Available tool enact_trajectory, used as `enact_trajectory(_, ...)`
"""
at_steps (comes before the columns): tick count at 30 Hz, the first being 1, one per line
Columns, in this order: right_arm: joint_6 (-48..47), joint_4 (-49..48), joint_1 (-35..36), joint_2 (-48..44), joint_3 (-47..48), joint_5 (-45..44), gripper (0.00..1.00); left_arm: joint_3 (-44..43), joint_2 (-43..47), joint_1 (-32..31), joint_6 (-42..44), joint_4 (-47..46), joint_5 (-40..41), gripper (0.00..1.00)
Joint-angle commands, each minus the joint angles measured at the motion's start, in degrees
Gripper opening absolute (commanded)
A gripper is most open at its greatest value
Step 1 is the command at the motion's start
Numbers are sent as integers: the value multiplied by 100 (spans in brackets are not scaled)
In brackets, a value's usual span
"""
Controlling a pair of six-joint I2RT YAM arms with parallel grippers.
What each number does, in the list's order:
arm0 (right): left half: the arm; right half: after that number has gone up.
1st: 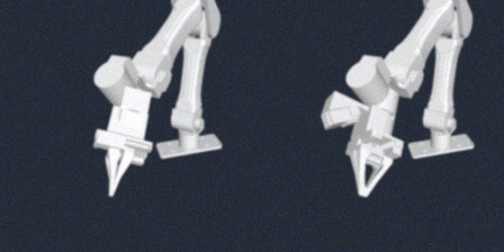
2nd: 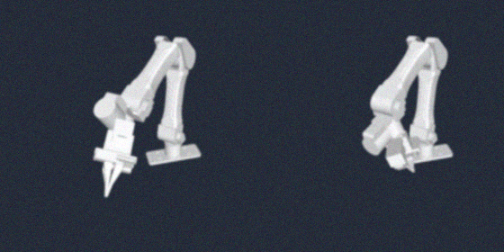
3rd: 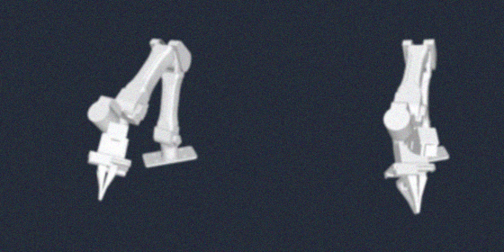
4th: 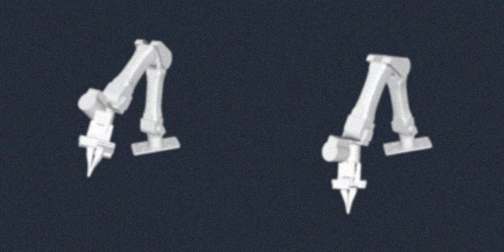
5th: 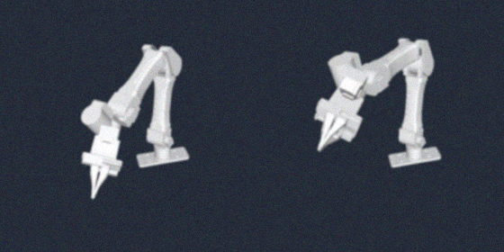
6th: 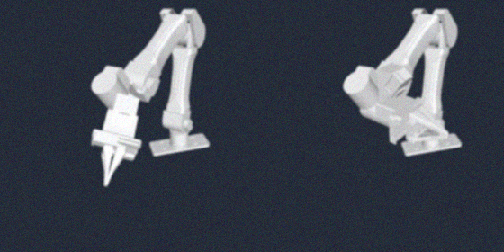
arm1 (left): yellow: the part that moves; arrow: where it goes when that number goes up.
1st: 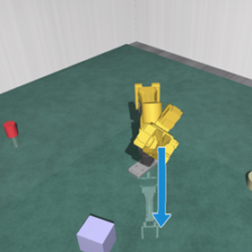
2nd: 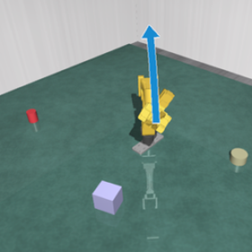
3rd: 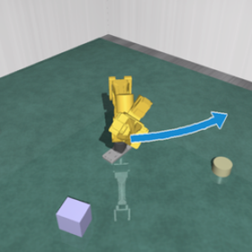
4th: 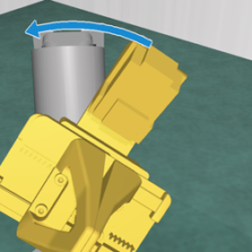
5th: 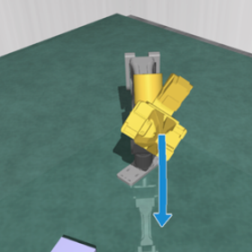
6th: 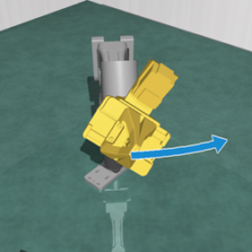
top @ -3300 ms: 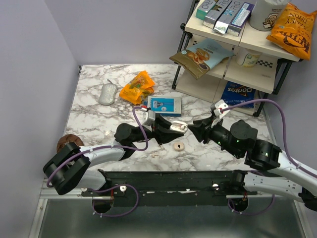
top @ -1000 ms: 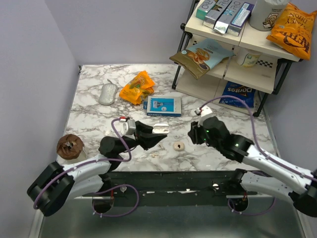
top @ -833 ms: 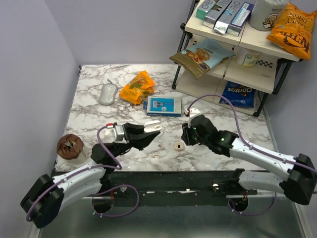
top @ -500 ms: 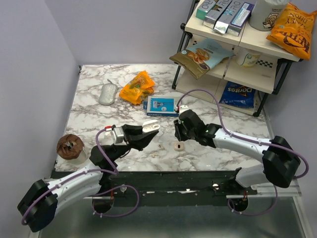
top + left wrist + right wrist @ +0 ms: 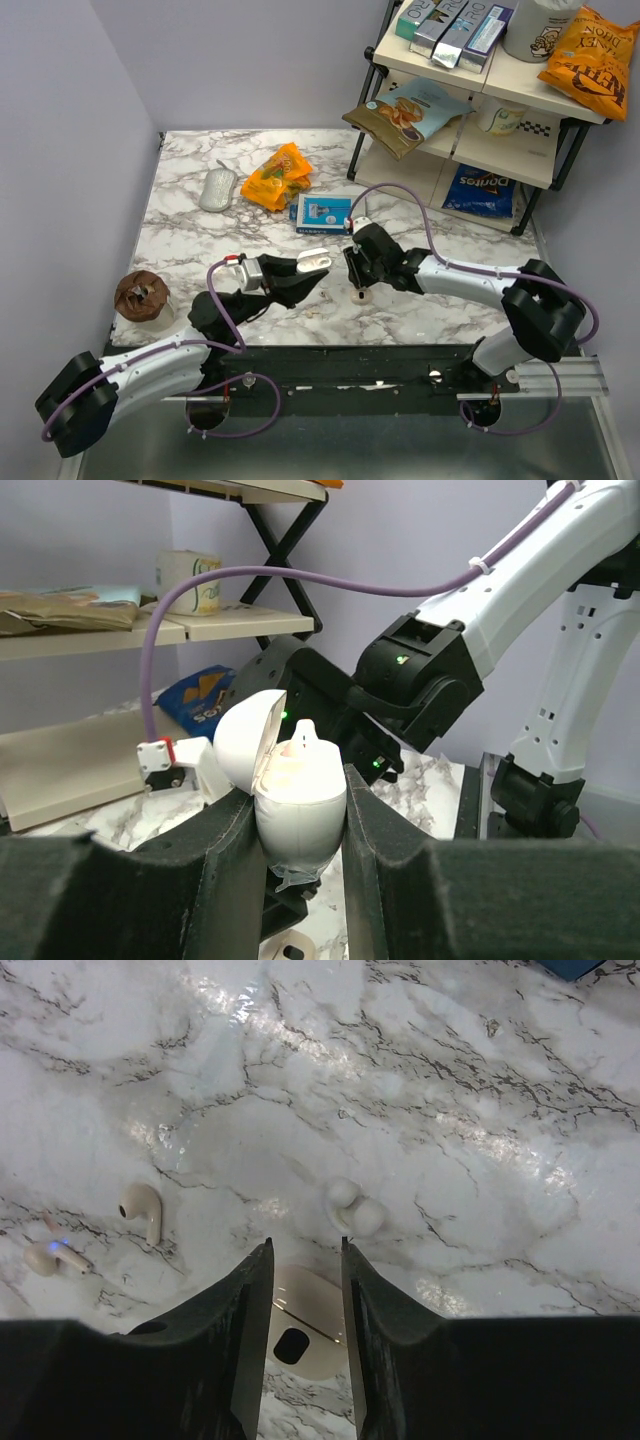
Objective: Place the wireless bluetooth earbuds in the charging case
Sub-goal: Pick up the earbud from the center of the board.
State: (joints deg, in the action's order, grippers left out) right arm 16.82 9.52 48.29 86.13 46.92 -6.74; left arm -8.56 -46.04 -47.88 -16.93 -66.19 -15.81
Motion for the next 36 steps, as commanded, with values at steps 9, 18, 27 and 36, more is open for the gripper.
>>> enact_trajectory(9,-82,-284,-92,475,274,165,43,-23,-45,-143,164,-104,157,0)
enact_trajectory(18,-74,-301,-189,633,309,200,43,-14,-107,-178,155,-166,149,0)
enact_trajectory(27,-56,-319,-233,774,309,235,44,3,-159,-204,164,-166,149,0)
enact_trajectory(36,-21,-319,-356,853,353,208,45,12,-195,-222,163,-192,158,0)
